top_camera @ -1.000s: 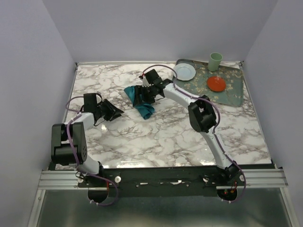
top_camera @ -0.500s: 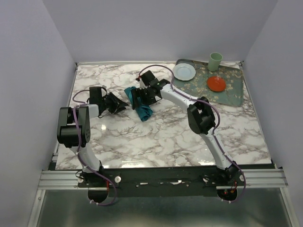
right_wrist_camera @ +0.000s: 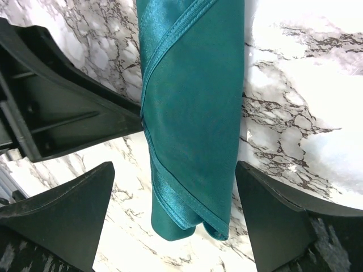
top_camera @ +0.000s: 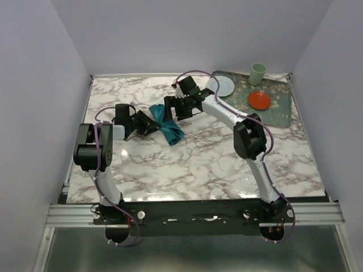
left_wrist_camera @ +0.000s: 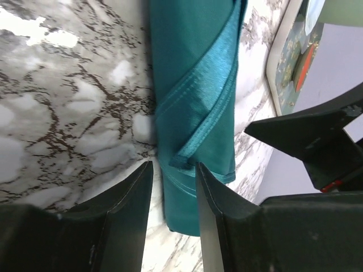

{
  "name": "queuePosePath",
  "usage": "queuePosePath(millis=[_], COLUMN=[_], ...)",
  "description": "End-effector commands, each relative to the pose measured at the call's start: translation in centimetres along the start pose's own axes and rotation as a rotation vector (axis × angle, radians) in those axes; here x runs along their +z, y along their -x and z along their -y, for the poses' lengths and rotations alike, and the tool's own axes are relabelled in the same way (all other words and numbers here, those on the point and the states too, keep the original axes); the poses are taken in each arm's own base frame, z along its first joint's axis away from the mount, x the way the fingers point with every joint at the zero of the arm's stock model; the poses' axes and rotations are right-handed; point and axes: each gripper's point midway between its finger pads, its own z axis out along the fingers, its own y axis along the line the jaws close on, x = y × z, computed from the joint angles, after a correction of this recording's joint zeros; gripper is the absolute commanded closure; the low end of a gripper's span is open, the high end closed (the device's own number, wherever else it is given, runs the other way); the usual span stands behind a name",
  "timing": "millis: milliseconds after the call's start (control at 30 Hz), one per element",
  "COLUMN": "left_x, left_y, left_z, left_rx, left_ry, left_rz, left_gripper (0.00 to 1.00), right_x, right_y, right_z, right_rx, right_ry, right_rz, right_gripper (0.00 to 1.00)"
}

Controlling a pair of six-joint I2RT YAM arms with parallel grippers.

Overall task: Fold the napkin, place the utensils inside, and roll it up
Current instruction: Roll the napkin with the utensil

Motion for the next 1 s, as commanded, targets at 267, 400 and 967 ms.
queuePosePath(millis=[267, 400, 967], left_x=[0.7, 0.9, -0.1], left_y=[0.3, 0.3, 0.5], left_z=[-0.1, 0.1, 1.0], left_rx=[-0.015, -0.021, 0.021], left_ry=[-0.046, -0.057, -0.05], left_rz=[0.02, 0.025, 0.051], left_gripper=[0.62, 0.67, 1.0], right_x=[-1.2, -1.0, -1.5], right_y=[0.7, 0.4, 0.5], right_z=[-1.6, -1.3, -1.1], right_rx=[-0.006, -0.001, -0.008], right_ry=[0.057, 0.052, 0.037], right_rz=[0.02, 0.011, 0.021], right_gripper=[0.05, 0.05, 0.05])
